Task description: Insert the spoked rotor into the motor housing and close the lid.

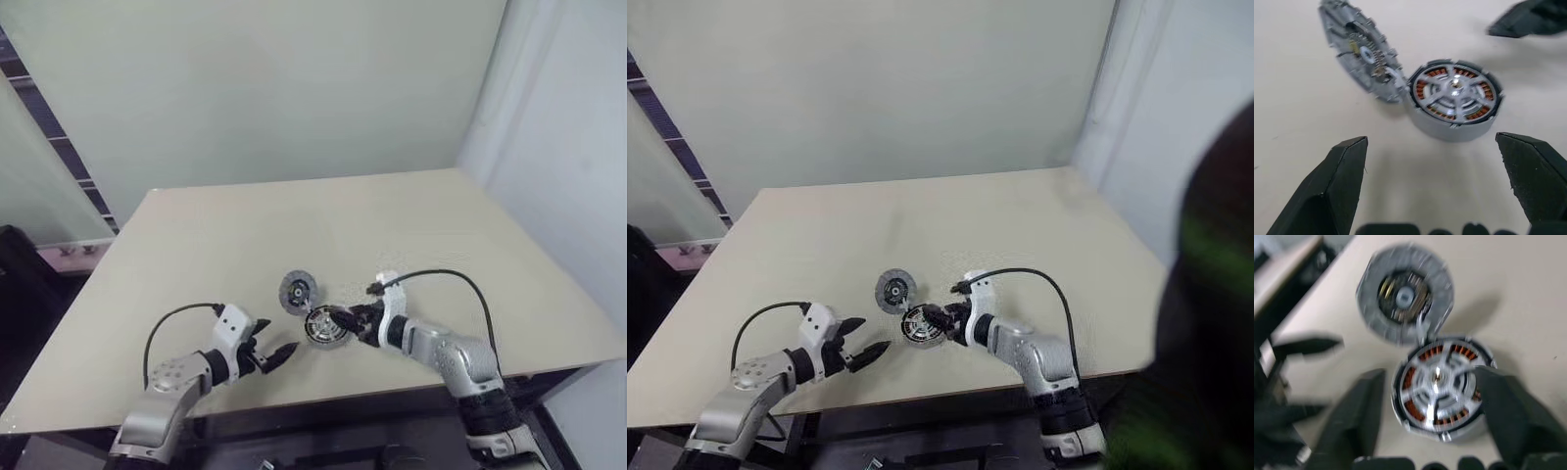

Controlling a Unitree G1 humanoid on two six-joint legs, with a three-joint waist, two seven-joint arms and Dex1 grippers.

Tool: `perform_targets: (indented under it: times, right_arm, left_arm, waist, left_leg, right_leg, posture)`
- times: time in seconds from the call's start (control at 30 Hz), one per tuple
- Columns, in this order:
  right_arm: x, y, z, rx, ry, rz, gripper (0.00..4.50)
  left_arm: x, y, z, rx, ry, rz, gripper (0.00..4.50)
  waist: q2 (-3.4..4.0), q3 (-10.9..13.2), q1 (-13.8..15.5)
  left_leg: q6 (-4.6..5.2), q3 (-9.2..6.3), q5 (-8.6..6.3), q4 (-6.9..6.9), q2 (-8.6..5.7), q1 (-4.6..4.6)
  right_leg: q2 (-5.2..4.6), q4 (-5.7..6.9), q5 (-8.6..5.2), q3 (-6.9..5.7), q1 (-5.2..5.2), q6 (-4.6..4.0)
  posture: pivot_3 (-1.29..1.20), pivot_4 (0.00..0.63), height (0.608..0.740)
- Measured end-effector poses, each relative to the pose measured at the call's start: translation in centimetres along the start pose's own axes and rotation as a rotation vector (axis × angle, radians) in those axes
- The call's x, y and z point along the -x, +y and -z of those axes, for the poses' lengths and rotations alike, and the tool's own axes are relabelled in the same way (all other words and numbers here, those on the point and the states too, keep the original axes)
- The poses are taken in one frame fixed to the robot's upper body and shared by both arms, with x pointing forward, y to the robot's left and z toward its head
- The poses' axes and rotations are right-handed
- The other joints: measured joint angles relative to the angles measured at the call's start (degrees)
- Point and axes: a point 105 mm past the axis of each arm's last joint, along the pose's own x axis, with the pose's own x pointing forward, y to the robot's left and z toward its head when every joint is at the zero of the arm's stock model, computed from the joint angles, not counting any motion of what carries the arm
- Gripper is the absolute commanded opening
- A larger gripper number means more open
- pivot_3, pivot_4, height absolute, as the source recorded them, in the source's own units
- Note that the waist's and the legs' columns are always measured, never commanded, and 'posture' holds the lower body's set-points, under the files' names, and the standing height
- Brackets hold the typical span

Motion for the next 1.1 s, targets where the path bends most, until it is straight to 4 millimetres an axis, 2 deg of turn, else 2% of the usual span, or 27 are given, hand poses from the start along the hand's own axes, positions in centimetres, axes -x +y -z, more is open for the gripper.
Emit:
perform_targets:
  times: [0.17,0.2,0.47,0.53,0.6,0.93,1.07,1.1]
  right_arm:
    - [-0.7,0.8,-0.5,0.173,-0.062,0.017,0.27]
    - [-1.1,0.8,-0.6,0.197,-0.075,0.03,0.04]
    - [-3.9,-0.4,-0.1,0.262,-0.062,0.104,0.04]
    - [-4.5,-0.7,0.6,0.263,-0.035,0.112,0.04]
    - [-4.8,-1.4,2.3,0.261,0.02,0.125,0.04]
    - [-4.7,-1.6,2.6,0.29,0.019,0.12,0.04]
    - [-3.9,-1.6,1.4,0.328,-0.004,0.1,0.04]
    - [-3.7,-1.5,0.9,0.354,-0.009,0.086,0.2]
  left_arm:
    - [0.4,0.2,0.5,0.016,0.017,-0.013,4.5]
    - [0.4,0.1,0.5,0.016,0.017,-0.013,4.5]
    - [0.4,-0.2,0.1,0.006,0.008,-0.009,4.5]
    - [0.4,-0.2,0.1,0.007,0.006,-0.008,4.5]
    - [0.4,-0.3,0.0,0.006,0.002,-0.006,4.5]
    - [0.2,-0.7,-0.1,0.012,-0.001,0.004,4.5]
    - [-0.1,-0.7,-0.5,0.003,-0.011,0.012,4.5]
    - [-0.2,-0.7,-0.6,-0.001,-0.013,0.014,4.5]
  waist:
    - [-0.04,0.0,0.0]
    - [-0.06,0.0,0.0]
    - [-0.09,0.0,0.0]
    - [-0.09,0.0,0.0]
    - [-0.1,0.0,0.1]
    - [-0.1,0.0,0.1]
    - [-0.1,0.0,0.1]
    - [-0.1,0.0,0.1]
  left_leg:
    - [-0.01,-0.02,0.0,0.04,0.03,0.01]
    - [-0.01,-0.01,0.0,0.05,0.03,0.01]
    - [-0.01,-0.04,0.0,0.02,0.03,0.01]
    - [-0.01,-0.04,0.0,-0.01,0.03,0.02]
    - [-0.01,-0.05,0.0,0.0,0.02,0.02]
    - [-0.02,-0.04,0.01,0.1,0.02,0.14]
    - [-0.02,-0.03,0.01,0.1,0.01,0.11]
    - [-0.02,-0.03,0.01,0.09,0.01,0.11]
  right_leg:
    - [0.0,0.02,0.0,-0.04,0.01,0.0]
    - [0.0,0.02,0.0,-0.05,0.02,0.0]
    - [0.0,0.03,0.01,-0.04,0.01,-0.01]
    - [0.0,0.03,0.02,-0.03,0.01,-0.01]
    - [0.0,0.02,0.02,-0.03,0.02,-0.02]
    - [0.01,0.14,0.02,-0.02,0.12,-0.02]
    - [0.01,0.14,0.02,-0.01,0.09,-0.02]
    - [0.01,0.13,0.02,-0.01,0.09,-0.02]
  posture:
    - [0.0,0.0,0.74]
    - [0.0,0.0,0.74]
    - [0.0,0.0,0.74]
    - [0.0,0.0,0.74]
    - [0.0,0.0,0.74]
    - [0.0,0.0,0.74]
    - [0.0,0.0,0.74]
    - [0.0,0.0,0.74]
